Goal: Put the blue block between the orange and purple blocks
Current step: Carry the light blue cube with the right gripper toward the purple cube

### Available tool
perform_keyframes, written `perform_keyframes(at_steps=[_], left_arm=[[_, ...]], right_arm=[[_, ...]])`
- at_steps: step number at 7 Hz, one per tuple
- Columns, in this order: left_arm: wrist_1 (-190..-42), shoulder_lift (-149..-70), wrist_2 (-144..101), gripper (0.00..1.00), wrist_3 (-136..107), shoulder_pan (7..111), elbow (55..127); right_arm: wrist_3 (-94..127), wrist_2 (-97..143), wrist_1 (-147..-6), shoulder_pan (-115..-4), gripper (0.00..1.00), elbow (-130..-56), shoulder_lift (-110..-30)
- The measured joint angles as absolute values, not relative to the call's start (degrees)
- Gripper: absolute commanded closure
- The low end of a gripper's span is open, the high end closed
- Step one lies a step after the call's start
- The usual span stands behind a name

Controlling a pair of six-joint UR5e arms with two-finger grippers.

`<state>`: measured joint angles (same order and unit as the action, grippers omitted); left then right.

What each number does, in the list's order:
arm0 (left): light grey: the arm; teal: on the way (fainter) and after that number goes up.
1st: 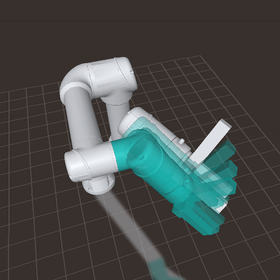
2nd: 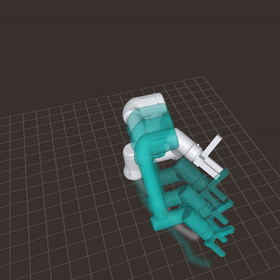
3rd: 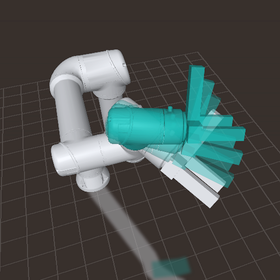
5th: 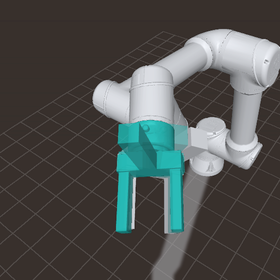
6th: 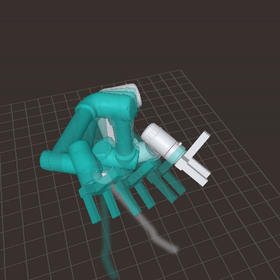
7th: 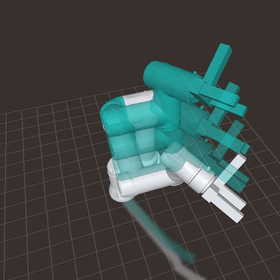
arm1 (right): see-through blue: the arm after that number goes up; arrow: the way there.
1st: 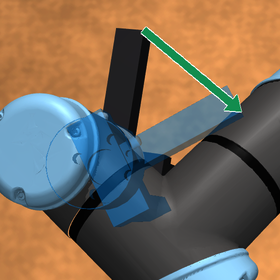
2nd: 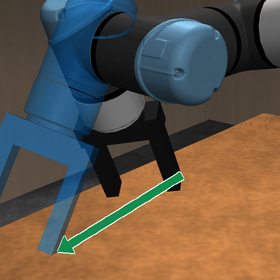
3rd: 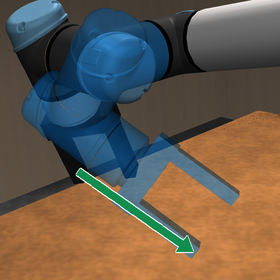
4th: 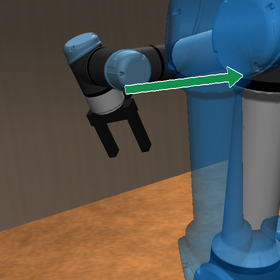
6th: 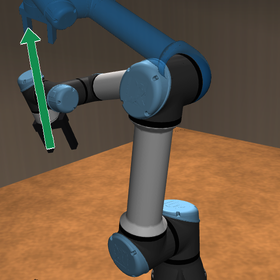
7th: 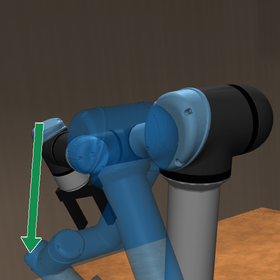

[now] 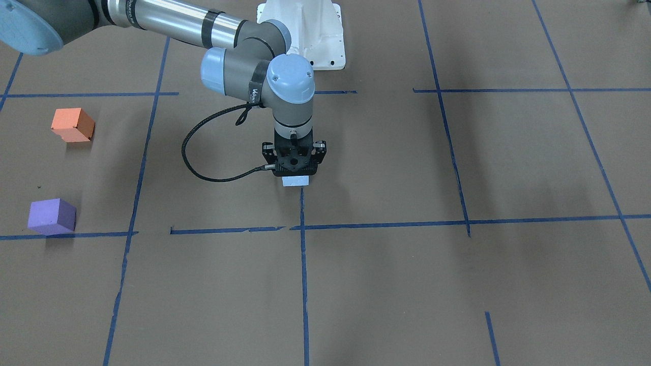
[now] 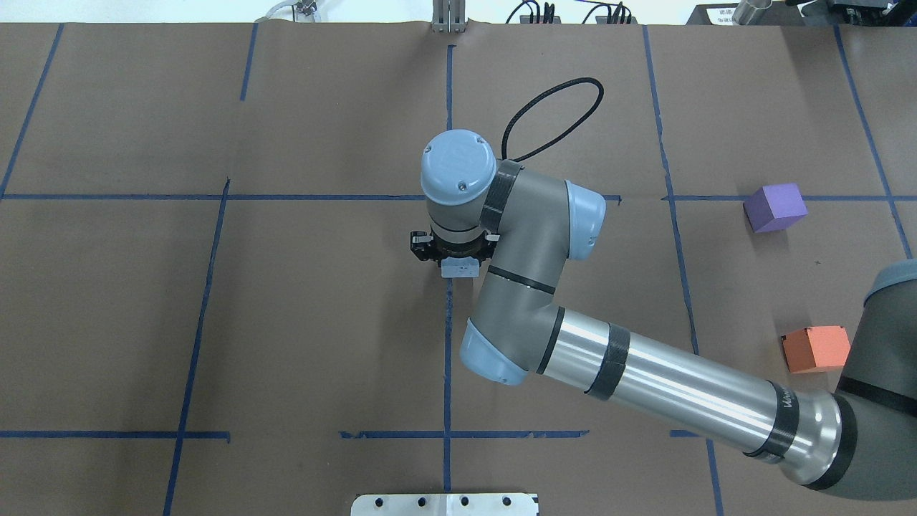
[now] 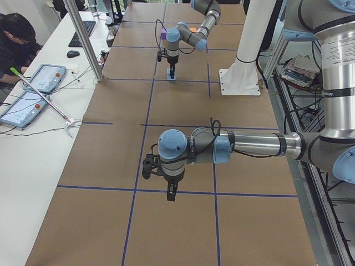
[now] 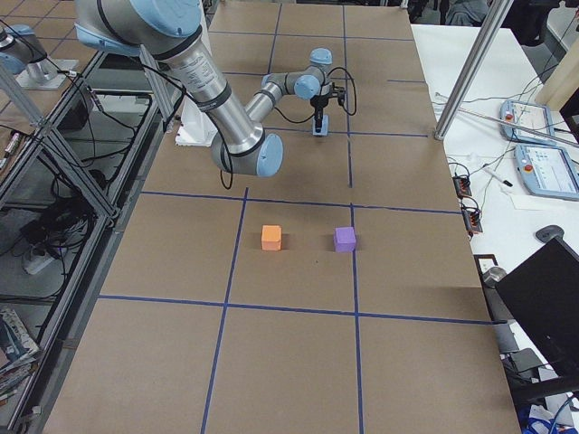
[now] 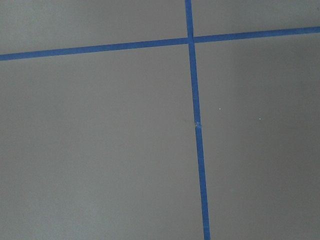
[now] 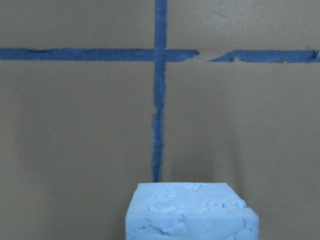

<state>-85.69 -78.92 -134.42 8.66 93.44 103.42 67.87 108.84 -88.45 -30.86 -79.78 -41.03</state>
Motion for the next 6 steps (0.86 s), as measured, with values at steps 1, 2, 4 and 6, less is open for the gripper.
perform_keyframes(at_steps=[1, 2, 4, 6], left_arm=[[-85.7, -78.9, -134.3, 0.0, 8.7, 93.4, 103.4], [-85.7, -78.9, -134.3, 0.0, 8.7, 93.4, 103.4], [-85.7, -78.9, -134.3, 0.0, 8.6, 93.4, 103.3], [-85.7, -78.9, -134.5, 0.0, 8.6, 93.4, 103.3]], right_arm=[[67.0, 110.7, -88.5, -33.3, 0.81, -82.3, -44.2], [64.1, 111.7, -88.6, -35.6, 0.81, -86.2, -49.1], [53.1, 113.5, -88.1, -40.6, 0.76, -95.7, -62.6], [41.7, 118.0, -86.6, -48.7, 0.76, -102.0, -76.6]])
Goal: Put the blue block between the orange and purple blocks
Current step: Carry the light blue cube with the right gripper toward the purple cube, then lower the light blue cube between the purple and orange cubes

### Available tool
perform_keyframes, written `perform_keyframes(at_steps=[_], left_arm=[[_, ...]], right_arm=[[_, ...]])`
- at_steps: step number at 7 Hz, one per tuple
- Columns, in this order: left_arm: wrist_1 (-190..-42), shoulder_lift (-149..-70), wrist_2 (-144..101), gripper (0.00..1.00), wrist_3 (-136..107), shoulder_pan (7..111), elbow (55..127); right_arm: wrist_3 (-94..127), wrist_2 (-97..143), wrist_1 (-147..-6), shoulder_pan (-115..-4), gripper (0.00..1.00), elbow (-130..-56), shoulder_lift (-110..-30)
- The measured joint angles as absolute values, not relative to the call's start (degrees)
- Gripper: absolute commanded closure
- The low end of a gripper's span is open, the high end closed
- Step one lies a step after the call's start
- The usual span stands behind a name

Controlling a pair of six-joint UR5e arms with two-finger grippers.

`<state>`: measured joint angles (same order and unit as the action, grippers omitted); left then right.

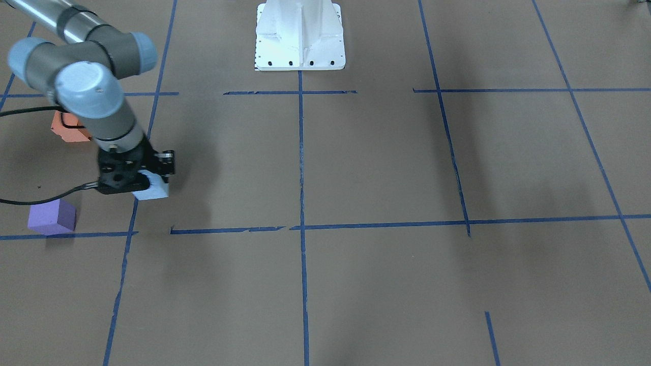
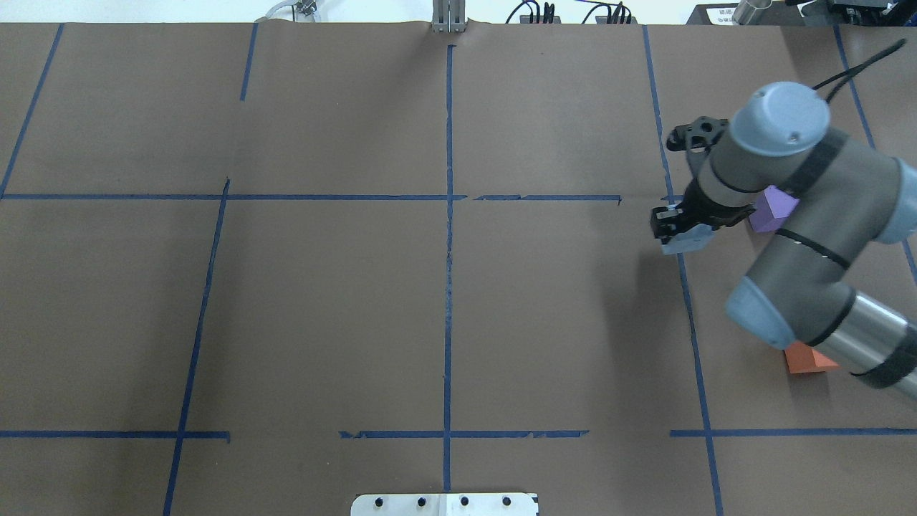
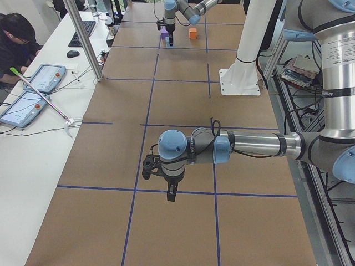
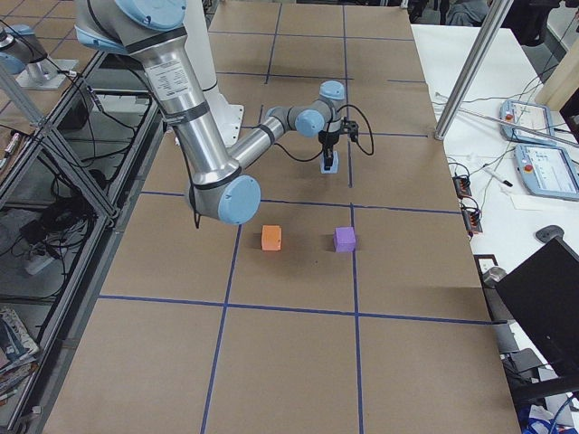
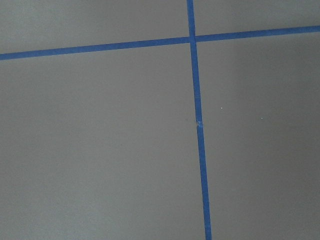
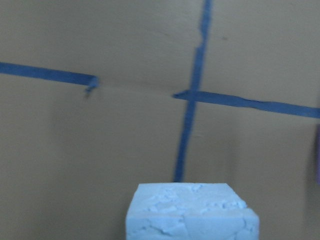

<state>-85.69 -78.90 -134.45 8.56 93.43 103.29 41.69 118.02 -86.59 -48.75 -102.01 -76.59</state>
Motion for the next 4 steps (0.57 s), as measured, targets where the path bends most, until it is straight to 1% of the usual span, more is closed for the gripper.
perform_keyframes(at_steps=[2, 3, 4], left_arm=[[-85.7, -78.9, -134.6, 0.0, 8.5, 93.4, 103.2], [-85.7, -78.8, -134.6, 0.0, 8.5, 93.4, 103.1], [-85.7, -78.8, -134.6, 0.0, 8.5, 93.4, 103.1]], right_arm=[[37.0, 123.0, -77.0, -55.0, 0.73, -102.9, -88.2], [36.7, 123.8, -73.7, -56.5, 0.73, -102.9, -91.8], [37.1, 124.2, -72.1, -57.3, 0.73, -102.9, -93.7]])
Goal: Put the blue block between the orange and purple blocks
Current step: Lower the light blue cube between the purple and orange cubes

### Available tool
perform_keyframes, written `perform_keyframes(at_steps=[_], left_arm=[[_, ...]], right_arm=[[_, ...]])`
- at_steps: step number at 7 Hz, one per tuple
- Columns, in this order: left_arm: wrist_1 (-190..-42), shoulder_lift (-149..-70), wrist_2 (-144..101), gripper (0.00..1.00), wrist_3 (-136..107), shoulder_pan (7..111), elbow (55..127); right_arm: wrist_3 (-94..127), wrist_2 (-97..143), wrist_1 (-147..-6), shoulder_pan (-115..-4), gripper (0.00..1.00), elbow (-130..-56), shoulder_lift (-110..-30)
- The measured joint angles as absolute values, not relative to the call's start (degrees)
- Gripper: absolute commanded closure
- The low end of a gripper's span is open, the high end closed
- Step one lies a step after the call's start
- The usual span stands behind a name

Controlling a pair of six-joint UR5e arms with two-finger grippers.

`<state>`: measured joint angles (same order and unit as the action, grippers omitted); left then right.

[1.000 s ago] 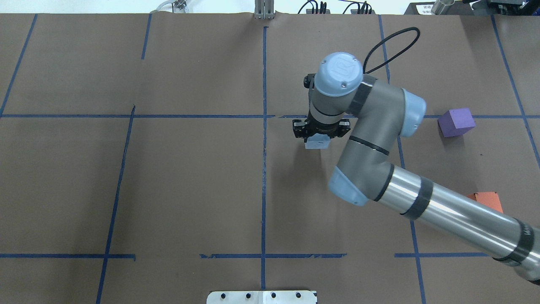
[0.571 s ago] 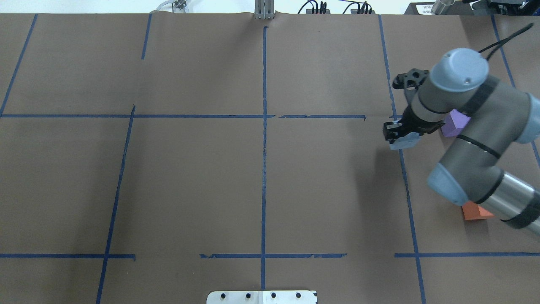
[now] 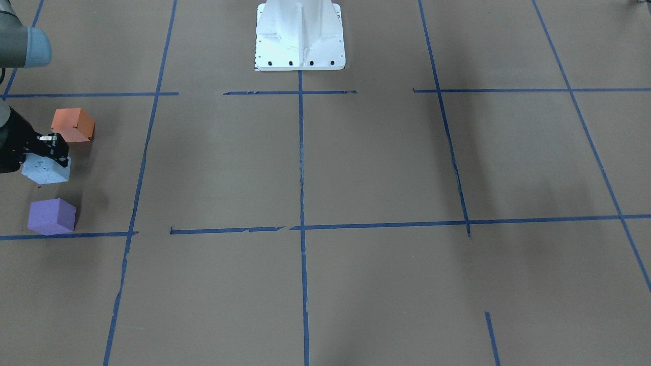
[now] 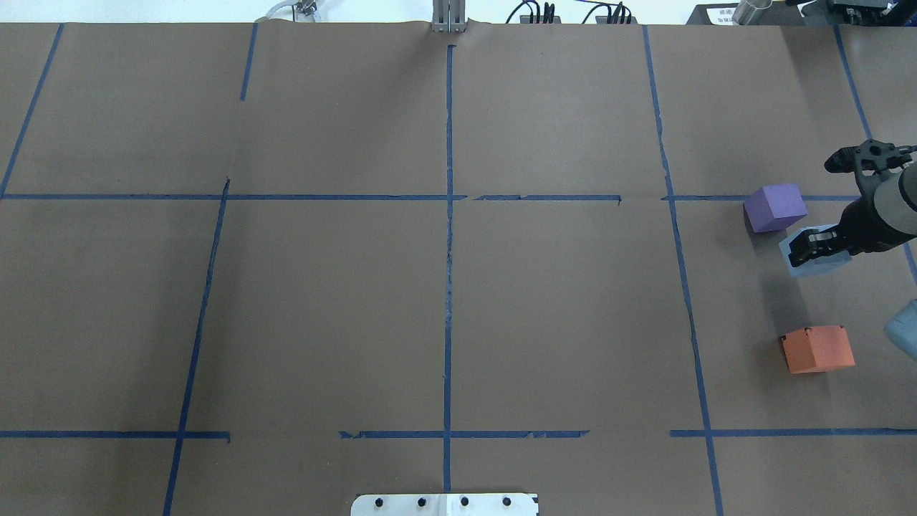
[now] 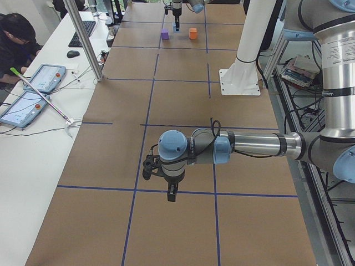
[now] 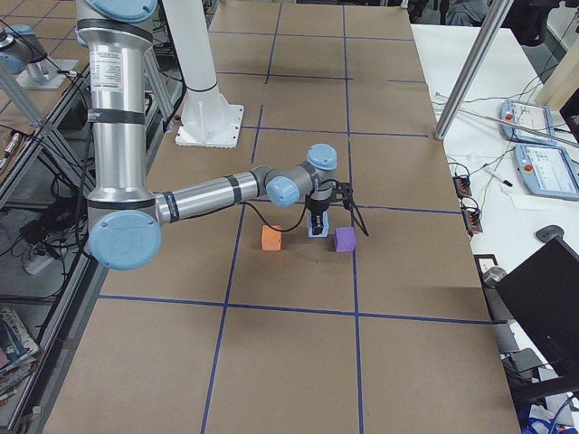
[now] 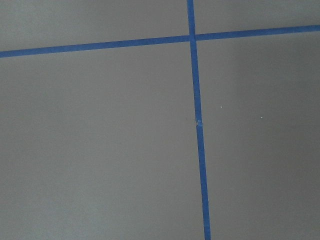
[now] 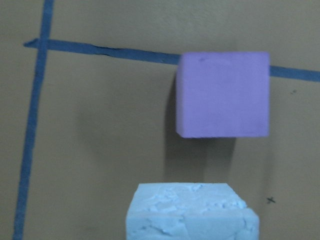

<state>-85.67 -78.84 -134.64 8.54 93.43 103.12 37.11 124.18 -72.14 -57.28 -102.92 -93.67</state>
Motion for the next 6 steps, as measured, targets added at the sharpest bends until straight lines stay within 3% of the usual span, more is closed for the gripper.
perform_keyframes(at_steps=[4, 6], left_arm=[[-85.7, -78.8, -134.6, 0.0, 8.6, 93.4, 103.1], [-85.7, -78.8, -134.6, 0.0, 8.6, 93.4, 103.2]], right_arm=[[42.8, 124.5, -71.2, -56.4, 0.67, -102.8, -94.0], [42.9, 124.2, -71.1, -54.1, 0.58, -101.2, -93.8]])
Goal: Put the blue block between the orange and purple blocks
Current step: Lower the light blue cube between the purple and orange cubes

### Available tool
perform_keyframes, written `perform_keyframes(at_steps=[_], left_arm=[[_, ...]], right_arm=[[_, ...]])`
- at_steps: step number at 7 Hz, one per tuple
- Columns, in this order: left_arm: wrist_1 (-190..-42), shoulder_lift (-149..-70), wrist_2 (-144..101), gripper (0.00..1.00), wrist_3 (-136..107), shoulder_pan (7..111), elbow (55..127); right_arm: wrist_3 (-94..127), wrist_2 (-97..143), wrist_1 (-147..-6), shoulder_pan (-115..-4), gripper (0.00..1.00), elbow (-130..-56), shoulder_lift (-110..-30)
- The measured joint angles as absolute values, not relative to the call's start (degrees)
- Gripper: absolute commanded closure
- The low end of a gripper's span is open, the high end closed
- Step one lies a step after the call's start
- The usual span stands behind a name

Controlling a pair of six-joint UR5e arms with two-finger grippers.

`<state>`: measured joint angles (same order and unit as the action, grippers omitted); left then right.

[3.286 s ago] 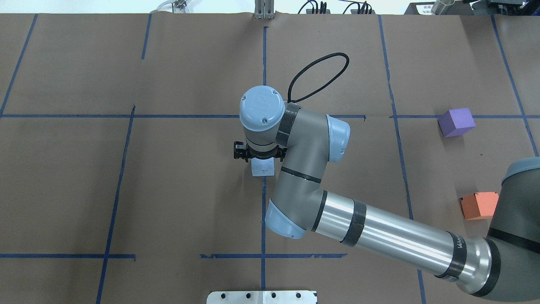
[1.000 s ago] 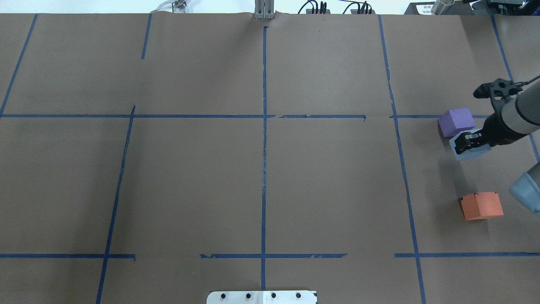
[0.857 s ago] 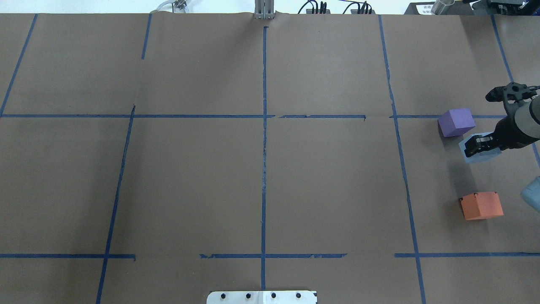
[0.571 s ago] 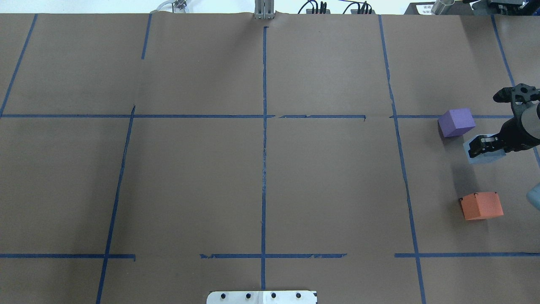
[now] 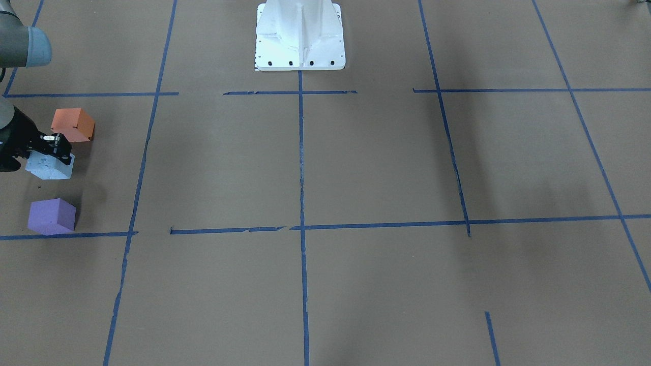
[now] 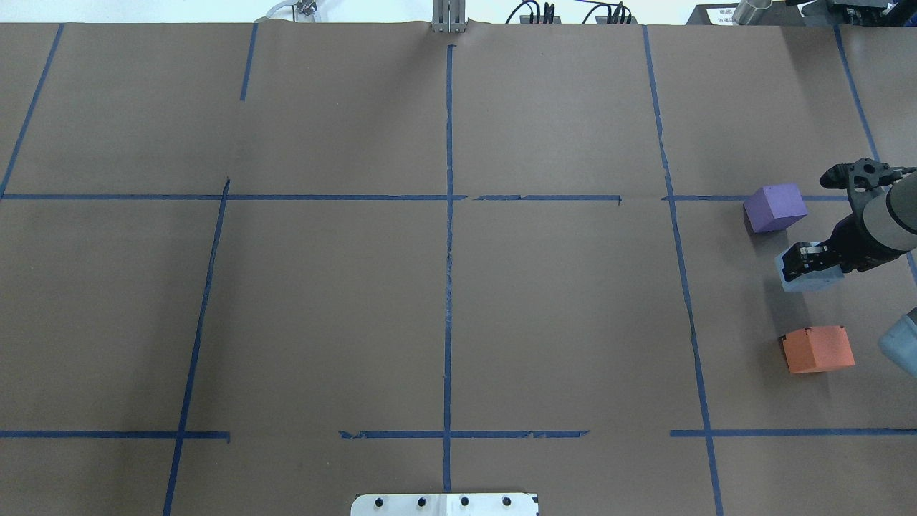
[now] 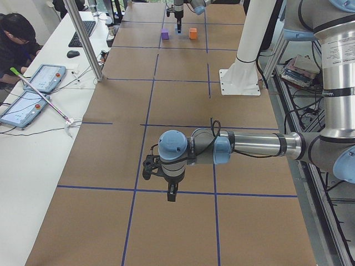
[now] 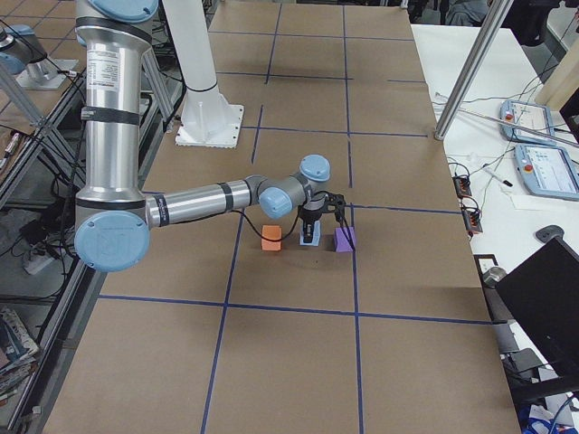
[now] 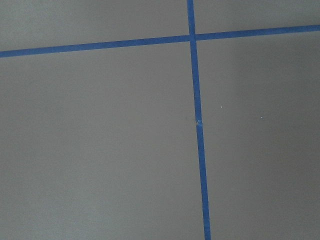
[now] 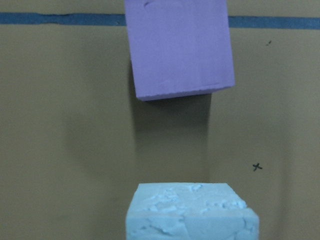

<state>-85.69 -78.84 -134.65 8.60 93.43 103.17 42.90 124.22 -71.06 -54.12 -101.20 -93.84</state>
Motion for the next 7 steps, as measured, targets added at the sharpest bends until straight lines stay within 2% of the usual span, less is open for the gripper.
perform_keyframes(at_steps=[2, 3, 4, 5, 7], left_arm=[[-85.7, -78.8, -134.6, 0.0, 8.6, 93.4, 103.2], [-85.7, -78.8, -134.6, 0.0, 8.6, 93.4, 103.2], [-85.7, -78.8, -134.6, 0.0, 8.6, 93.4, 103.2], [-85.7, -78.8, -134.6, 0.0, 8.6, 93.4, 103.2], [-85.7, -78.8, -134.7, 0.0, 8.6, 93.4, 103.4]], right_arm=[[42.7, 124.0, -71.0, -52.6, 0.42, -100.2, -93.8], [42.6, 124.0, -71.0, -52.3, 0.31, -100.1, -93.8], [42.5, 124.0, -71.0, -52.2, 0.19, -100.0, -93.7], [42.3, 124.1, -71.0, -52.2, 0.0, -100.0, -93.7], [42.2, 124.1, -70.9, -52.2, 0.0, -100.7, -93.4]])
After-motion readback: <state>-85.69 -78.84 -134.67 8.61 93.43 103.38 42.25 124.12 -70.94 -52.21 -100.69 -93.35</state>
